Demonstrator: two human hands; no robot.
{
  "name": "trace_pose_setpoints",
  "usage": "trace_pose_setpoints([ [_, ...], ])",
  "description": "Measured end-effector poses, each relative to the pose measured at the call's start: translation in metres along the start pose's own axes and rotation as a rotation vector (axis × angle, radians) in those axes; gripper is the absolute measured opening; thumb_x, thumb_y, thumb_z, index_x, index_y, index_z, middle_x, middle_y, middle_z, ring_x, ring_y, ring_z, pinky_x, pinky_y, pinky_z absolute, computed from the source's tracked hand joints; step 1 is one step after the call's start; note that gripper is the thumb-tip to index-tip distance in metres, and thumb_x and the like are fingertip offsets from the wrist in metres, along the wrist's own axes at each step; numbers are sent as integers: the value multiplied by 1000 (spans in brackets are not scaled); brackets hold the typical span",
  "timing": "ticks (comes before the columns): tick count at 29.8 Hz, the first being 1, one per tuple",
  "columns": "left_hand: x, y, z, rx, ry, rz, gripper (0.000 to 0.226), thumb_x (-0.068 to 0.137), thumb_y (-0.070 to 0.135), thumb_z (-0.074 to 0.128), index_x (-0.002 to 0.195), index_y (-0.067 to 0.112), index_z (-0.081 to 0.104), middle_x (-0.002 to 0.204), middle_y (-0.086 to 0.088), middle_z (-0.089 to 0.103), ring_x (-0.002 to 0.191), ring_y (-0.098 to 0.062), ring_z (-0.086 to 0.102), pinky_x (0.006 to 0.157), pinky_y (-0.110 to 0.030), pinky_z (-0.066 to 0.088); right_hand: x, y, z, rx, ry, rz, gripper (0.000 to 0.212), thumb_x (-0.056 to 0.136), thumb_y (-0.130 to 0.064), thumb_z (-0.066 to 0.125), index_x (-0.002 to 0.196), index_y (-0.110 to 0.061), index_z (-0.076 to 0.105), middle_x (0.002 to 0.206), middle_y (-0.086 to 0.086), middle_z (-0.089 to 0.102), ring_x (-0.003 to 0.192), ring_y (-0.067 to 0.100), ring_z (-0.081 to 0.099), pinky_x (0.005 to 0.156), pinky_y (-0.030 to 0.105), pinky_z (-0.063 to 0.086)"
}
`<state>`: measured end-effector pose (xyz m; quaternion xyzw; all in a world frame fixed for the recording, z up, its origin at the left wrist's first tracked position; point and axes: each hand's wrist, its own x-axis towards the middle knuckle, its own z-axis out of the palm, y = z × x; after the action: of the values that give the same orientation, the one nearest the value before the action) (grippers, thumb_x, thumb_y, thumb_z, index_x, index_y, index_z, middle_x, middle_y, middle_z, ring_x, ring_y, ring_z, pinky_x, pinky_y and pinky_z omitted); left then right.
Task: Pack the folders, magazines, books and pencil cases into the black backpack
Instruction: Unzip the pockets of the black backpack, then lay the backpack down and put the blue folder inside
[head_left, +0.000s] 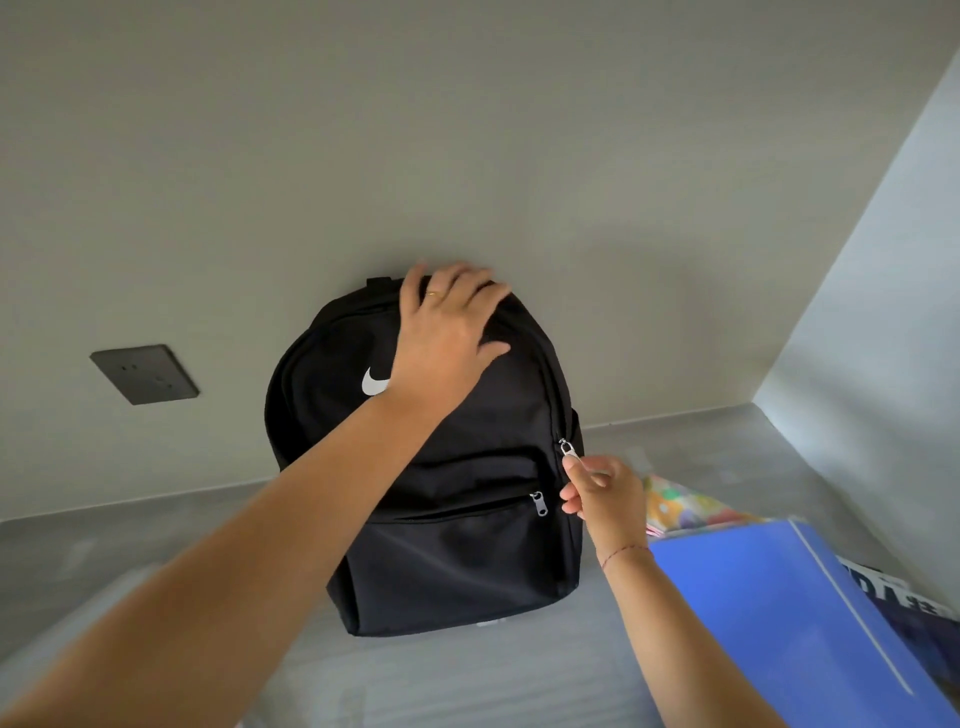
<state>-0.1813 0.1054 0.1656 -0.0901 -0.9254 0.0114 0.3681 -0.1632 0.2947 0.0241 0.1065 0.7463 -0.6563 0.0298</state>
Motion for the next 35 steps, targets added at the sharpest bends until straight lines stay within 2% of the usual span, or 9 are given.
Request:
trace_pose_setpoints([
  [8,-113,-57,-33,-70,112,-497,63,80,28,71,134,12,43,137,-12,45,126,-28,39,106,-44,27,-22,-17,15,-223,178,-376,38,76,-26,74,105,-13,54,96,-3,52,83,13,50,77,24,36],
  [11,-126,-83,-38,-208,53,-783,80,78,34,72,142,14,28,147,-10,33,136,-27,29,113,-44,21,-11,-12,22,-244,188,-180,75,74,-34,77,133,-7,41,129,7,46,119,25,45,97,30,35],
  [14,-124,-100,-36,-553,-67,-937,70,82,35,68,141,21,34,140,-2,47,128,-22,44,106,-39,38,-19,27,24,-154,201,108,97,68,-34,82,142,-1,28,145,19,36,137,32,32,111,42,29],
  [17,-121,-100,-30,-535,-147,-887,45,88,32,62,129,16,50,123,-5,62,112,-25,57,88,-29,43,-39,82,24,45,90,338,85,67,-27,84,134,-5,37,130,8,50,119,24,48,104,41,39],
  [20,-118,-100,-27,-497,-136,-881,32,90,31,59,113,9,60,106,-9,67,97,-27,61,77,-29,43,-47,112,25,216,-114,664,62,69,-39,80,117,-17,48,112,0,50,101,19,48,86,35,40],
  [23,-117,-101,-26,-475,-121,-895,29,89,32,59,104,7,64,99,-10,68,84,-21,58,73,-30,43,-41,124,31,404,-174,783,43,80,-31,73,115,-17,52,108,3,55,108,20,49,100,36,39],
  [26,-120,-105,-33,-453,-117,-889,29,89,32,60,102,7,66,93,-8,68,80,-19,56,71,-30,43,-31,122,35,411,-69,687,32,81,-18,73,106,-13,54,81,2,54,74,14,54,73,25,47],
  [29,-130,-107,-46,-460,-128,-898,25,88,31,62,100,8,65,88,-3,64,80,-19,56,70,-29,41,-19,107,25,307,18,501,22,78,-13,74,89,-9,56,64,3,45,47,13,36,47,20,37],
  [35,-194,-94,-61,-523,-193,-984,20,87,27,63,102,14,62,89,1,65,81,-18,59,60,-27,43,3,65,-6,-56,43,134,25,78,-14,74,99,-6,64,93,9,66,90,24,60,76,31,44],
])
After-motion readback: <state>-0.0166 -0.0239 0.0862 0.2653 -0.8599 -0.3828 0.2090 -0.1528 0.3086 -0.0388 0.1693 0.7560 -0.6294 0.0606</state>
